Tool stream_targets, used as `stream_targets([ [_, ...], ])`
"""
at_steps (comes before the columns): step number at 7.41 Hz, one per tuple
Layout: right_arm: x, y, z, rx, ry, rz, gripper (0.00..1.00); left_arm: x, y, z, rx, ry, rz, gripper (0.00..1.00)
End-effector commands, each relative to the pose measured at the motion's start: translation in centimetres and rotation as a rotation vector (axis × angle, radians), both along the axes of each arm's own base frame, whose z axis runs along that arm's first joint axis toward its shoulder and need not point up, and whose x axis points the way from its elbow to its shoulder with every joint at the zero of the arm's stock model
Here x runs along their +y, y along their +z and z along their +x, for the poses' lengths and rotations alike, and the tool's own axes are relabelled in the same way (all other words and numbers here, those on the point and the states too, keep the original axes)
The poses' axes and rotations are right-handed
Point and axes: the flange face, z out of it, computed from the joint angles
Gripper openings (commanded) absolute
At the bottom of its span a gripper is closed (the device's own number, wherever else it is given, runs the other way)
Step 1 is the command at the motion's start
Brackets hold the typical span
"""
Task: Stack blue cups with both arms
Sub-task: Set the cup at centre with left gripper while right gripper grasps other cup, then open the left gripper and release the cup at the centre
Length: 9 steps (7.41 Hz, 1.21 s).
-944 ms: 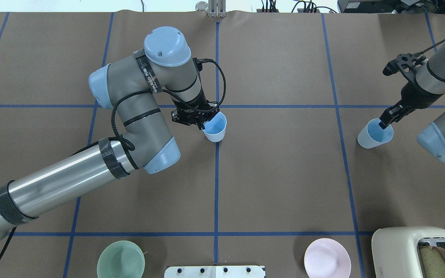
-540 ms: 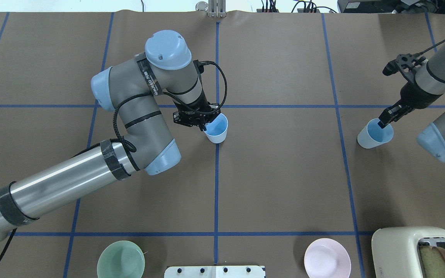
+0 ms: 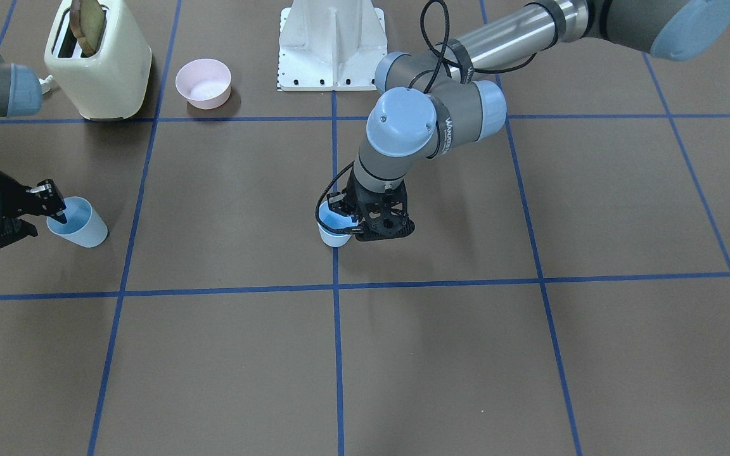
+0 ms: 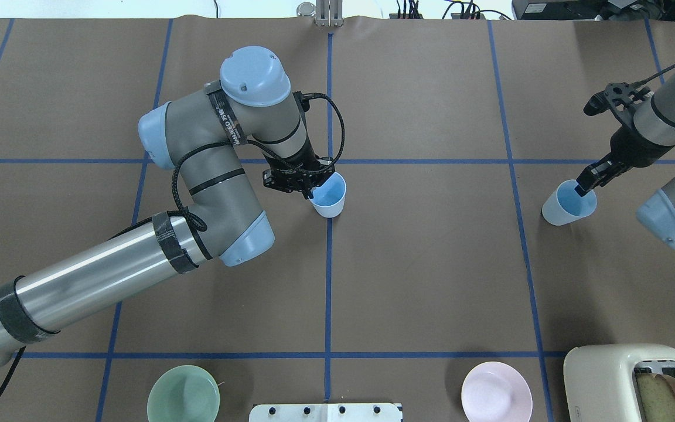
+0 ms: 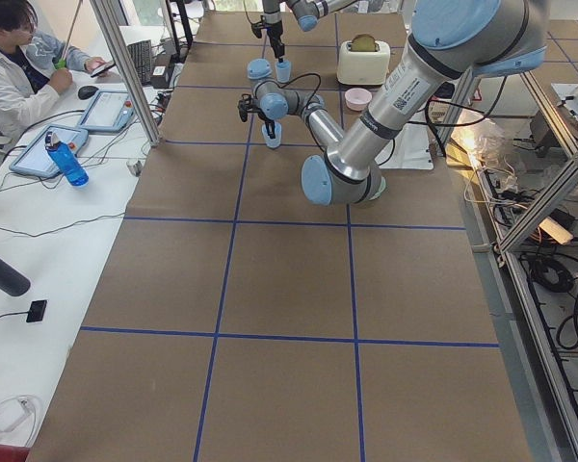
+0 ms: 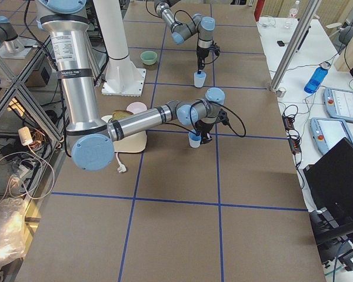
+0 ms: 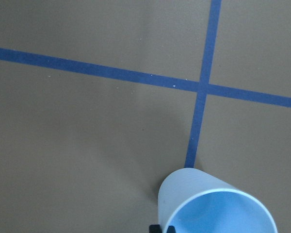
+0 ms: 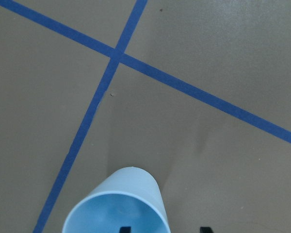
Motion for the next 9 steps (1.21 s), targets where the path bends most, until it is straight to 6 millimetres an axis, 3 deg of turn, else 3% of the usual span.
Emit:
stream_targets([
  [1,0.3,0.2,-0.5,0.005,-0.007,-0.004,0.52,0.0,0.3,0.0,-0.002,0.003,0.003,0.15],
  [3,0.4,0.5,-1.0,0.014,-0.016,-0.002,0.35,0.0,0.1,0.0,0.001,0.004,0.006,0.29],
  [5,0.6,0.6,-1.5,0.02,-0.024,0.0,0.35,0.0,-0.3,-0.4,0.008,0.002,0.013,0.32],
  [7,0.6,0.6,-1.9,0.027,-0.026,0.006,0.24,-0.9,-1.4,-2.4,0.032,-0.017,0.023,0.35],
  [9,0.4,0.5,-2.3,0.038,-0.027,0.017,0.19,-1.5,-1.5,-3.5,0.038,-0.029,0.027,0.35],
])
